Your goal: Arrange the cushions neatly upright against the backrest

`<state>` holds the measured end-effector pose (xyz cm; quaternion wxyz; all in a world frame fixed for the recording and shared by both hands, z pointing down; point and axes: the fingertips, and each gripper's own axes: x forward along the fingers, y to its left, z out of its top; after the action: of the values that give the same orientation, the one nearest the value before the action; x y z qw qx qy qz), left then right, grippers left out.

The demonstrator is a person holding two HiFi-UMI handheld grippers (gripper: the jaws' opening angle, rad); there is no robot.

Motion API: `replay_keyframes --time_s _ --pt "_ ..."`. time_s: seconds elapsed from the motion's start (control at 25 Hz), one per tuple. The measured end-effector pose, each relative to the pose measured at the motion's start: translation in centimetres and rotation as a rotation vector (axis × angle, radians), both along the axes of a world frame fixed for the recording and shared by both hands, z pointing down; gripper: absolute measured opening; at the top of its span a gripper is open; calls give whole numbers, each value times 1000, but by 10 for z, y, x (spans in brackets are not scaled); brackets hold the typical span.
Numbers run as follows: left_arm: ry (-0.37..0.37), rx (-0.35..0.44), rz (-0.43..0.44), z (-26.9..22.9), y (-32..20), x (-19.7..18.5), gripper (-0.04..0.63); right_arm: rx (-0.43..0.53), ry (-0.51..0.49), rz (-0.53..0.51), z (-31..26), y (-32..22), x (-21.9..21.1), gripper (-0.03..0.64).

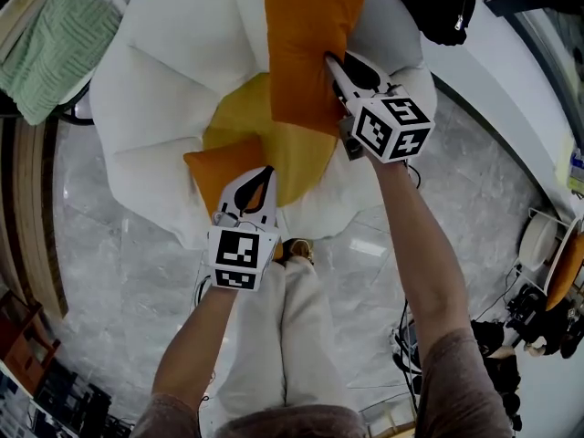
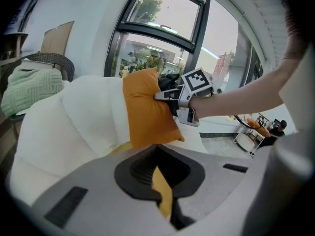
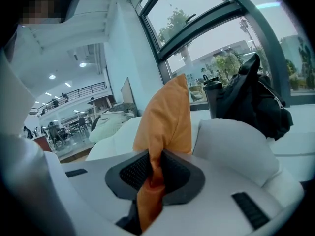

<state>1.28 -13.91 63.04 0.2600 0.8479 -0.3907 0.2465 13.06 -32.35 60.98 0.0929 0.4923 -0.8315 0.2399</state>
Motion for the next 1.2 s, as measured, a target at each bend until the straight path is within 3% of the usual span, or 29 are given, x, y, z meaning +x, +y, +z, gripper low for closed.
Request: replay_keyframes --time_s 0.4,0.92,1.2 --pt "-4 7 -11 5 -10 -14 5 -12 77 19 29 -6 1 90" --pt "31 56 -23 -12 -43 -2 5 -92 195 53 54 -4 17 191" --pt "32 70 -39 -20 -54 -4 5 -78 274 27 49 0 21 236"
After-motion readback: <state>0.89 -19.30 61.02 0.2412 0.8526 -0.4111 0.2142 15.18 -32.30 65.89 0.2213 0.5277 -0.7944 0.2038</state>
